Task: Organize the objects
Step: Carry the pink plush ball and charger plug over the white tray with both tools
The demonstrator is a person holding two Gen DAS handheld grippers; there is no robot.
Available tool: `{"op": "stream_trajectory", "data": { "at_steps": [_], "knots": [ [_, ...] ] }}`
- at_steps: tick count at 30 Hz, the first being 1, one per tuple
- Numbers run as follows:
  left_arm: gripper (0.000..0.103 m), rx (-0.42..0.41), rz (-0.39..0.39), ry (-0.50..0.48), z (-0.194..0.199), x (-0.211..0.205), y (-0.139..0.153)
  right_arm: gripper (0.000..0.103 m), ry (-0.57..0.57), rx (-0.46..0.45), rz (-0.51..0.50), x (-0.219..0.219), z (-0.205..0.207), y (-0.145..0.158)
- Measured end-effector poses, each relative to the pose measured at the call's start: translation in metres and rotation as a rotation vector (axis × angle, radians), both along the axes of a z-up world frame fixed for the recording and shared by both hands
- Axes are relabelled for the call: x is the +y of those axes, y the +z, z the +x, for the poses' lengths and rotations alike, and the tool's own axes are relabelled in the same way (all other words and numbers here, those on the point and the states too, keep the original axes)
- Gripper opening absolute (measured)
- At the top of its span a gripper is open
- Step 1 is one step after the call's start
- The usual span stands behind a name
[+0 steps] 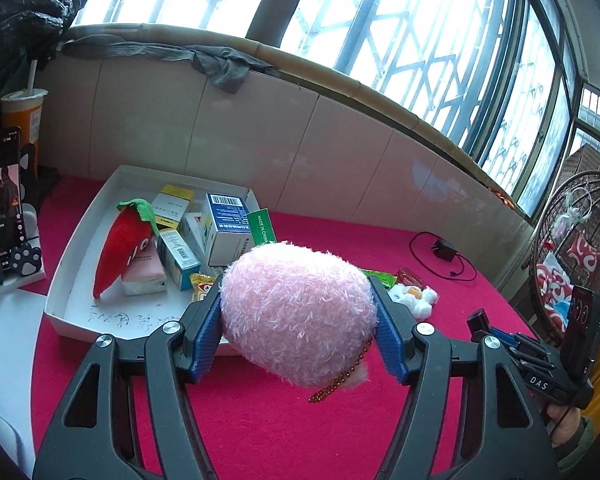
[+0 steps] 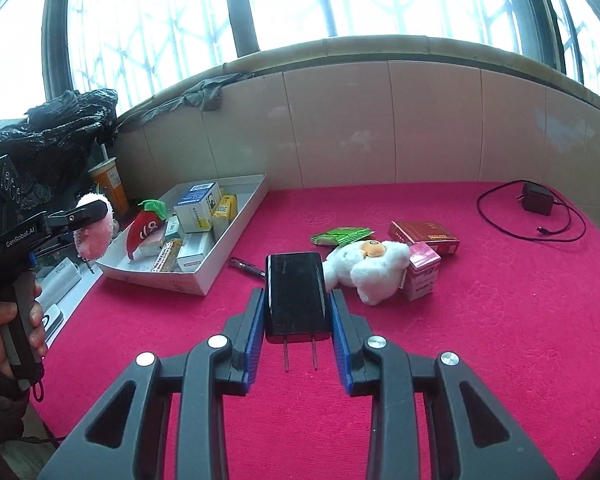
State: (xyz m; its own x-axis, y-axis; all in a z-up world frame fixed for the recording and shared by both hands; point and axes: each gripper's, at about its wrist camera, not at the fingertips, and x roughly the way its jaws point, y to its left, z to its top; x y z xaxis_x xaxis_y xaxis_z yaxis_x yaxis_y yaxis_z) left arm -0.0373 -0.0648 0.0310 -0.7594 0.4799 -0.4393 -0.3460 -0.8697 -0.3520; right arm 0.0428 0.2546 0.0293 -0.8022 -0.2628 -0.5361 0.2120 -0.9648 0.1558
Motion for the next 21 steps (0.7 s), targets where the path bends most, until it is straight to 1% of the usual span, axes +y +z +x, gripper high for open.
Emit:
{"op": "stream_trajectory", "data": {
  "at_steps": [12,21],
  "knots": [
    [0.066,0.005,0.026,0.032,0.005,-0.021,-0.001,0.031,0.057,0.001,0.051,-0.037,-0.006,0.011],
    [0.066,-0.009,0.039,0.066,0.004,-0.040,-0.007,0.031,0.121,0.005,0.074,-0.072,-0.024,0.018]
  ]
}}
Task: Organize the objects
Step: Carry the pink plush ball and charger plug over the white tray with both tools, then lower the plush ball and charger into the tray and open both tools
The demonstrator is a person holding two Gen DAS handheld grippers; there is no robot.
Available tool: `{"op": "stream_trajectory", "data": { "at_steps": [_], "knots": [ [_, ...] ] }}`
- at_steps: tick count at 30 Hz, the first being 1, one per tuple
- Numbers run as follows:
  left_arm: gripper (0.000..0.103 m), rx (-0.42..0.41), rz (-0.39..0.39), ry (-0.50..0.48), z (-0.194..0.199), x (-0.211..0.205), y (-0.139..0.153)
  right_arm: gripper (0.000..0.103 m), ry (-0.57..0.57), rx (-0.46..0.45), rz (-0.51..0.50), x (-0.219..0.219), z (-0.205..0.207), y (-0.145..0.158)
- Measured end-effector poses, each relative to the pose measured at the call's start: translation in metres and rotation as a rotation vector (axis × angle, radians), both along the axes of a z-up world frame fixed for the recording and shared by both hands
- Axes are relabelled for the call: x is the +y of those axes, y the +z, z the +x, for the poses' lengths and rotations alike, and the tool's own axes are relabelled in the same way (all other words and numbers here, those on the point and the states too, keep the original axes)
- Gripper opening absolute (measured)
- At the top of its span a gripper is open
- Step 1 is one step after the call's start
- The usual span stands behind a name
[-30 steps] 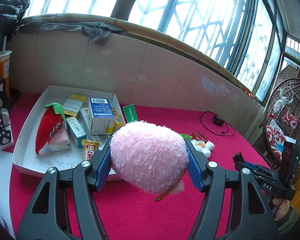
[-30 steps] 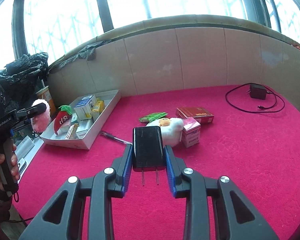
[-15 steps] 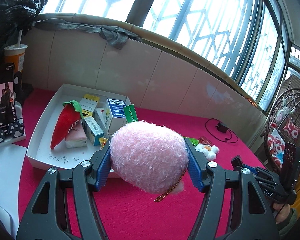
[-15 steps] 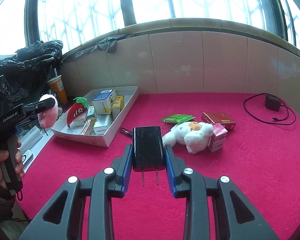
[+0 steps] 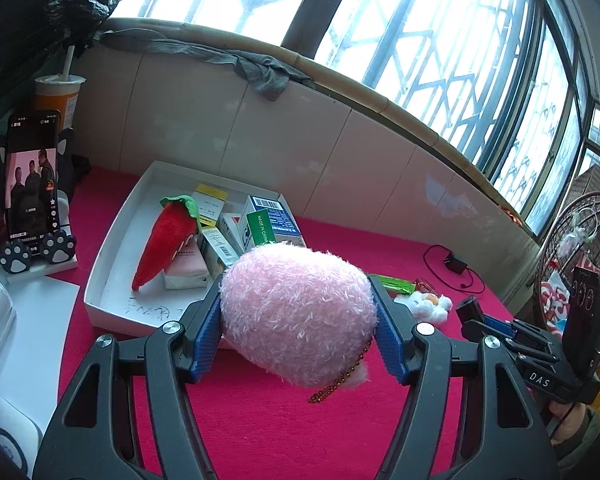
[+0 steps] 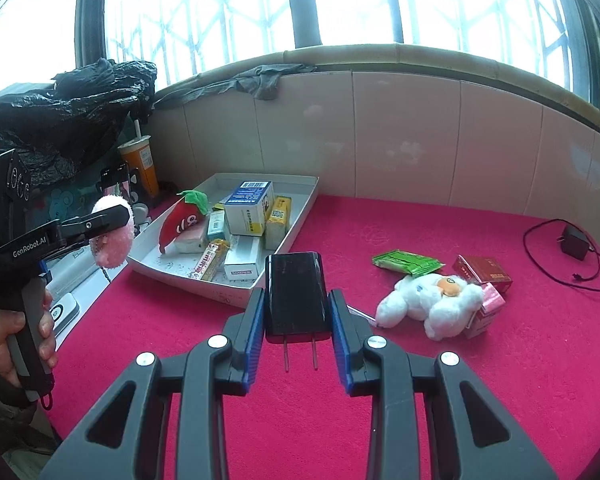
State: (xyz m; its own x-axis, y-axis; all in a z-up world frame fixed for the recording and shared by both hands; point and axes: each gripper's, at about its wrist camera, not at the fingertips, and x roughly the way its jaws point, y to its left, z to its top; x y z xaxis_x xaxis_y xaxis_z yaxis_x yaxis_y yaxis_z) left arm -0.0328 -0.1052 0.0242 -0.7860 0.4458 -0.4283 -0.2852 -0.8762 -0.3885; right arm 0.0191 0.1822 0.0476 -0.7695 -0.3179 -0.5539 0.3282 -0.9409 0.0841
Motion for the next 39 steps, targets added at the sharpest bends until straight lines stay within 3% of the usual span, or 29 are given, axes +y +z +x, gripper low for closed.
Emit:
{"op": "stream_trajectory", "data": {
  "at_steps": [13,21,28,39],
  "knots": [
    [0.066,-0.026,0.033,0.073,-0.007,-0.037,-0.011,0.031,0.093,-0.020,0.031,-0.052,-0.031,0.004],
    [0.067,-0.023,0.037,0.145,-0.031,-0.066,0.003,0.031,0.155,-0.030,0.052,-0.088,-0.057,0.008],
    [0.067,-0.038,-0.006,0.154,-0.075,-0.060,0.014,0.031,0.207,-0.068,0.053,-0.122,-0.085,-0.001],
    [0.068,-0.091,-0.055,0.167,-0.163,-0.043,0.003,0.031,0.222,-0.140,0.041,-0.170,-0.136,-0.034]
  ]
}}
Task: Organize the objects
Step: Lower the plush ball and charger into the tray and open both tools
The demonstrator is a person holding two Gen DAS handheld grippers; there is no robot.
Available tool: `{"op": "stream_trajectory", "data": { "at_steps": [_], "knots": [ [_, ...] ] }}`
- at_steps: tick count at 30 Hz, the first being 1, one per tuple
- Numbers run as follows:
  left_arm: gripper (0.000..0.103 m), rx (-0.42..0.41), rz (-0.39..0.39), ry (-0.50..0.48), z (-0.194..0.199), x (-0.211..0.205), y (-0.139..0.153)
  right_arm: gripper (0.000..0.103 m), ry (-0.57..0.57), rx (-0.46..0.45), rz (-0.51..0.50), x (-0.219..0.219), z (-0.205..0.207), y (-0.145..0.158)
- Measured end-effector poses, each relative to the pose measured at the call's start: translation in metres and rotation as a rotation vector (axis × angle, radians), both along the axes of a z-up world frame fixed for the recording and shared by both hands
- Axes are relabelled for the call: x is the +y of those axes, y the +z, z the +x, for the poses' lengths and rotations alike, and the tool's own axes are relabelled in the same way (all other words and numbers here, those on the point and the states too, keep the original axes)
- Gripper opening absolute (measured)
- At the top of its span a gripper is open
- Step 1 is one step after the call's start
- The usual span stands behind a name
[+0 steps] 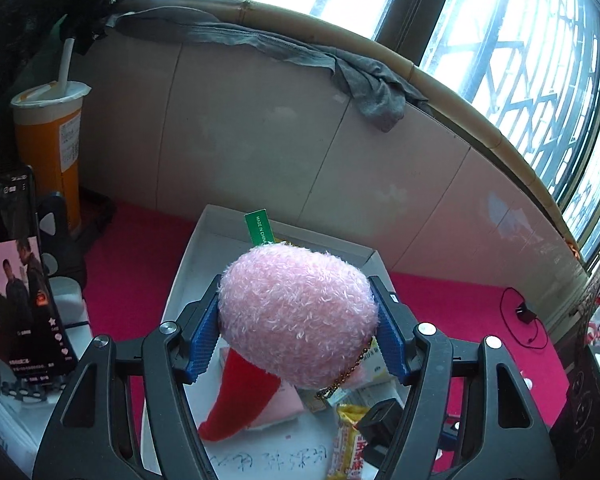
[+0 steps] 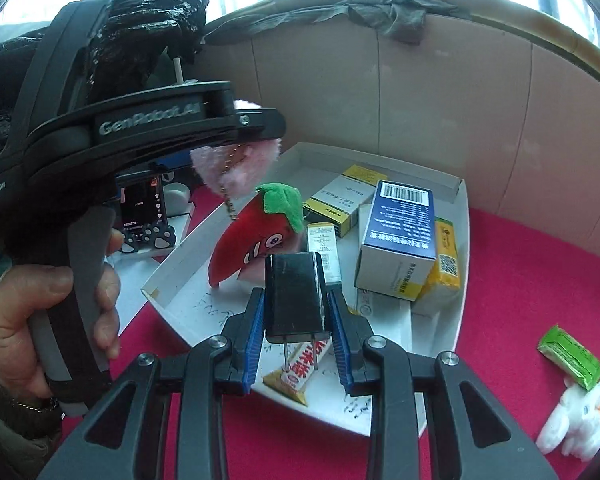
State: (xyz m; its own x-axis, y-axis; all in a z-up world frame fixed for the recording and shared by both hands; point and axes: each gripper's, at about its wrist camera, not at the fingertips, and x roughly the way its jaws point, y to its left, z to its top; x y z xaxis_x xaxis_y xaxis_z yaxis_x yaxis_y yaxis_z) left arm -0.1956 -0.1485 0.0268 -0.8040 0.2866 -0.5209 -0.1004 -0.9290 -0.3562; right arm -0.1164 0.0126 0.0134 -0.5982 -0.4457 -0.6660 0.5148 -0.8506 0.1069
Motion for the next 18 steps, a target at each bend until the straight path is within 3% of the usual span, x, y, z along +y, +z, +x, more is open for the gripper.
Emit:
{"op": "stream_trajectory", "data": {
  "at_steps": [2,5,7,9,18],
  "knots": [
    [0.084,-0.012,0.010,0.009,-0.004,-0.002,0.001,0.031,-0.005,0.009,-0.012,-0.004,-0.008,-0.005],
    [0.103,0.038,0.005,0.051,0.009,-0.005,0.006,0.034,-0.033,0.024,-0.002,-0.010,-0.017,-0.012],
    [0.103,0.069,0.003,0.066,0.022,-0.007,0.010,0.047,-0.041,0.035,-0.018,-0.006,-0.013,-0.013],
    [0.103,0.084,0.007,0.071,0.032,-0.007,0.015,0.053,-0.044,0.057,-0.027,0.001,-0.007,-0.011],
    [0.103,0.159,0.024,-0.023,0.084,0.024,0.039,0.060,-0.141,0.073,-0.096,0.075,0.029,0.001]
  ]
}}
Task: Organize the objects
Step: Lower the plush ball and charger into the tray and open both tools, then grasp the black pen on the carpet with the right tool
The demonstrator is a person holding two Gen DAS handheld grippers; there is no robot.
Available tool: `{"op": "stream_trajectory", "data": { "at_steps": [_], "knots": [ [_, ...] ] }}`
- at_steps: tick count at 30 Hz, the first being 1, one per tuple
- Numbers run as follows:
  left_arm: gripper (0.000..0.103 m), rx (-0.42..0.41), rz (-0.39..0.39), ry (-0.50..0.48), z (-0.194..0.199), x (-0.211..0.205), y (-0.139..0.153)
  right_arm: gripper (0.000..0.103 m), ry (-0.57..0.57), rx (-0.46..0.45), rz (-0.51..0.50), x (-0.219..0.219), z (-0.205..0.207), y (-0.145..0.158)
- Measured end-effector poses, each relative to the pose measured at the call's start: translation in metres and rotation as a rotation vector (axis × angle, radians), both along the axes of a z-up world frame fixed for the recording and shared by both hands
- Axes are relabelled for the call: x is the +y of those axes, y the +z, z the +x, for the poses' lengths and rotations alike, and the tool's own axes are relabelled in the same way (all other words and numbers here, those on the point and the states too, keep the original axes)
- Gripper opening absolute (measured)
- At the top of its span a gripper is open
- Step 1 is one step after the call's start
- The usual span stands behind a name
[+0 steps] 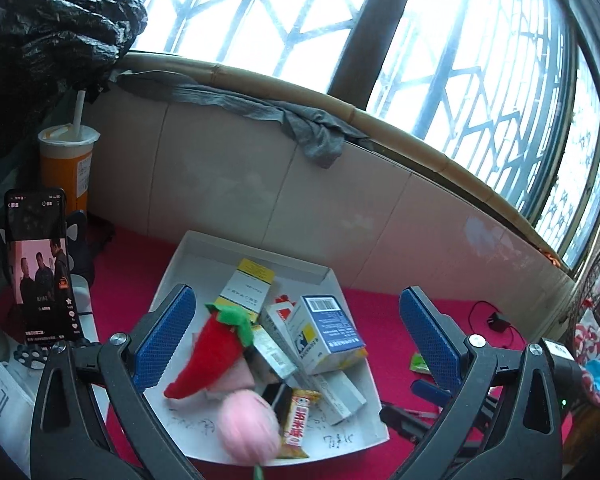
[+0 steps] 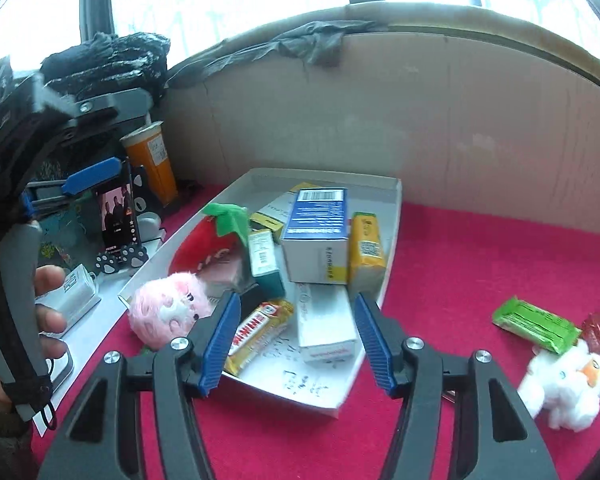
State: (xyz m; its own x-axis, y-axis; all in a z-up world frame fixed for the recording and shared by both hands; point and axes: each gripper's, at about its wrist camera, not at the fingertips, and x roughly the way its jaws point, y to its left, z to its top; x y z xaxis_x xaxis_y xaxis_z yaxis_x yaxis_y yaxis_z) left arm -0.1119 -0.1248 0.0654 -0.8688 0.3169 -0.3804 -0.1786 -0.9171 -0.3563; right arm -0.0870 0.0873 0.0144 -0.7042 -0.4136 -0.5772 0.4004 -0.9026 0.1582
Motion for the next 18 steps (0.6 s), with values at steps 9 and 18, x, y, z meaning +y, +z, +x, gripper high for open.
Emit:
{"op": "stream_trajectory", "data": {
  "at_steps": [9,18],
  "knots": [
    [0.103,-0.042,0.030,-0.145,0.046,0.019,-0.028,0.062,-0.045,-0.118,0.086,0.094,-0.002,-0.020],
    [0.103,-0.081,-0.080,-0.182,0.086,0.029,-0.057,0.061,0.127,-0.178,0.296,0.080,-0.030,-0.055]
  ]
}}
